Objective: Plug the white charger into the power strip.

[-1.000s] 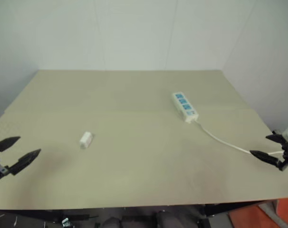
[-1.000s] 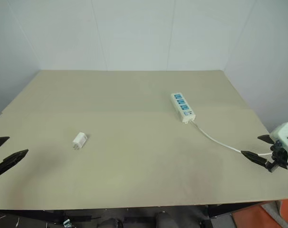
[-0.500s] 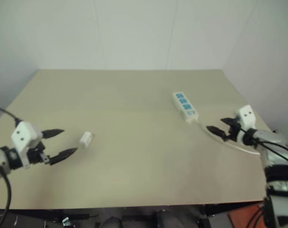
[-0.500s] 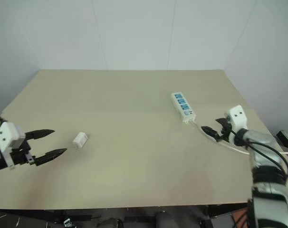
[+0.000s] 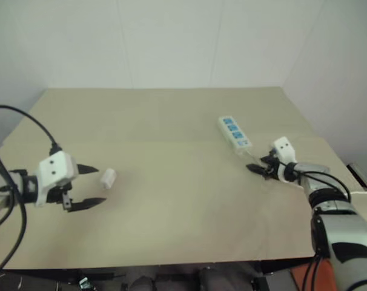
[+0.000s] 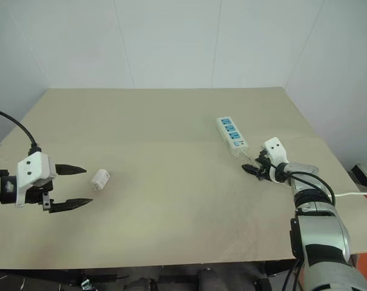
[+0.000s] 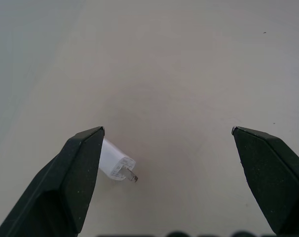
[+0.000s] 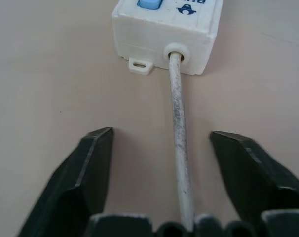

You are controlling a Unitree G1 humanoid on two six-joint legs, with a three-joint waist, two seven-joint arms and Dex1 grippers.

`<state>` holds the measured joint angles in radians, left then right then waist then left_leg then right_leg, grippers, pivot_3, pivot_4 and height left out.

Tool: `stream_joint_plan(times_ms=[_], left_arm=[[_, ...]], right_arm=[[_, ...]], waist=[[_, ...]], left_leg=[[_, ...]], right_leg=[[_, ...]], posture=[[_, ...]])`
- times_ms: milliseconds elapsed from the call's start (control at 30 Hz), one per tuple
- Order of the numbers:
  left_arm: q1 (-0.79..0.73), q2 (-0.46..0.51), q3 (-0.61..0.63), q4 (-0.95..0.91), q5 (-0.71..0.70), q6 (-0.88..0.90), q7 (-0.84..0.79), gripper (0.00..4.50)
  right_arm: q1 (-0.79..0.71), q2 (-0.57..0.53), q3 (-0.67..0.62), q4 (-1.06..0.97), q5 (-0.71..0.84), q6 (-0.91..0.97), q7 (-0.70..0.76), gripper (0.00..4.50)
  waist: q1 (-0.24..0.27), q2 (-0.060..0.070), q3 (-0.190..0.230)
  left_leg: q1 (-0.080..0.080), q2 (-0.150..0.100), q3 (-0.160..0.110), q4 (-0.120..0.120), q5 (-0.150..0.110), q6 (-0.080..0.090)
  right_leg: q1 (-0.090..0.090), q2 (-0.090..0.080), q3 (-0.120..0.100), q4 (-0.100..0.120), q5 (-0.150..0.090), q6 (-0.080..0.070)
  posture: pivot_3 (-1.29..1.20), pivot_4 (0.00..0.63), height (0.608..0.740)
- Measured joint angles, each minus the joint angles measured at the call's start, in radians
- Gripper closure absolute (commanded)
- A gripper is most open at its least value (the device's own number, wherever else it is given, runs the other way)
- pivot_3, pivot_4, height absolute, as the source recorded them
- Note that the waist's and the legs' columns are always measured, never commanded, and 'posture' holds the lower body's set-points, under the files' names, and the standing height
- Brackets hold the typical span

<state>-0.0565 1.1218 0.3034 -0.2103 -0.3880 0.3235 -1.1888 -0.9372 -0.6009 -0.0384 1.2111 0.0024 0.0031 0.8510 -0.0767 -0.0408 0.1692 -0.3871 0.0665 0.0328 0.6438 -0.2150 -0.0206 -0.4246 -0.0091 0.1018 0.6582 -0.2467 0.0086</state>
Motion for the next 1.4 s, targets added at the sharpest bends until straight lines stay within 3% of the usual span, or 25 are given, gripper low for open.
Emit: stream_joint_plan(times_ms=[233,267,567,667,867,933,1133,1367,1400], left_arm=[[-0.016,-0.037,-0.054,0.023,0.042,-0.041,0.012,0.00],[-0.018,-0.038,-0.054,0.026,0.042,-0.043,0.011,0.00],[-0.017,-0.056,-0.060,0.027,0.047,-0.061,0.006,0.00],[-0.026,-0.057,-0.070,0.029,0.056,-0.063,0.009,0.00],[-0.031,-0.058,-0.084,0.046,0.069,-0.066,0.008,0.00],[-0.044,-0.059,-0.090,0.055,0.070,-0.066,0.004,0.00],[-0.109,-0.062,-0.128,0.099,0.076,-0.093,-0.011,0.00],[-0.158,-0.065,-0.154,0.140,0.077,-0.103,-0.022,0.00],[-0.161,-0.065,-0.154,0.141,0.077,-0.103,-0.022,0.00]], right_arm=[[-0.027,0.007,0.002,0.022,-0.021,-0.002,-0.006,4.39],[-0.028,0.009,0.002,0.023,-0.022,-0.003,-0.008,4.48],[0.019,0.022,0.014,-0.061,-0.024,-0.026,0.042,4.48],[0.119,0.039,0.021,-0.249,0.005,0.008,0.102,4.48],[0.502,0.006,0.029,-0.929,0.098,0.252,0.144,4.48],[0.584,-0.014,0.029,-1.049,0.103,0.276,0.145,4.48],[0.650,-0.028,0.028,-1.124,0.101,0.257,0.115,2.53],[0.650,0.038,-0.018,-1.145,0.175,0.239,0.032,0.07],[0.662,0.039,-0.031,-1.173,0.195,0.250,0.025,0.03]], waist=[[-0.007,0.000,0.000],[-0.009,0.000,0.000],[-0.020,0.000,0.000],[-0.023,0.000,0.000],[-0.011,0.000,0.000],[-0.008,0.000,0.000],[-0.006,0.000,0.000],[0.000,0.000,0.000],[0.005,0.000,0.000]], left_leg=[[-0.001,0.000,0.000,0.000,0.000,0.000],[-0.001,0.000,0.000,0.000,0.000,0.000],[-0.001,0.000,-0.001,0.000,0.000,0.000],[-0.001,0.000,-0.001,0.000,0.000,0.000],[-0.002,0.000,-0.003,0.000,0.000,0.000],[-0.002,0.000,-0.002,0.000,0.000,0.000],[0.000,0.000,-0.002,0.001,0.000,0.000],[-0.003,0.000,-0.002,0.001,0.000,0.000],[-0.003,0.000,-0.002,0.001,0.000,0.000]], right_leg=[[0.000,0.000,0.000,0.000,0.001,-0.001],[0.000,0.000,0.000,0.000,0.001,-0.001],[0.000,0.000,0.000,0.000,0.001,-0.001],[0.000,0.000,0.000,0.001,0.001,-0.001],[-0.002,0.000,-0.002,0.004,-0.004,0.005],[-0.002,0.000,-0.002,0.004,-0.004,0.006],[-0.001,0.001,-0.002,0.004,-0.004,0.006],[-0.003,0.001,-0.002,0.004,-0.005,0.005],[-0.003,0.001,-0.002,0.004,-0.005,0.005]], posture=[[0.00,0.150,0.740],[0.00,0.150,0.740],[0.00,0.150,0.740],[0.00,0.150,0.740],[0.00,0.150,0.740],[0.00,0.150,0.740],[0.00,0.150,0.740],[0.00,0.150,0.740],[0.00,0.150,0.740]])
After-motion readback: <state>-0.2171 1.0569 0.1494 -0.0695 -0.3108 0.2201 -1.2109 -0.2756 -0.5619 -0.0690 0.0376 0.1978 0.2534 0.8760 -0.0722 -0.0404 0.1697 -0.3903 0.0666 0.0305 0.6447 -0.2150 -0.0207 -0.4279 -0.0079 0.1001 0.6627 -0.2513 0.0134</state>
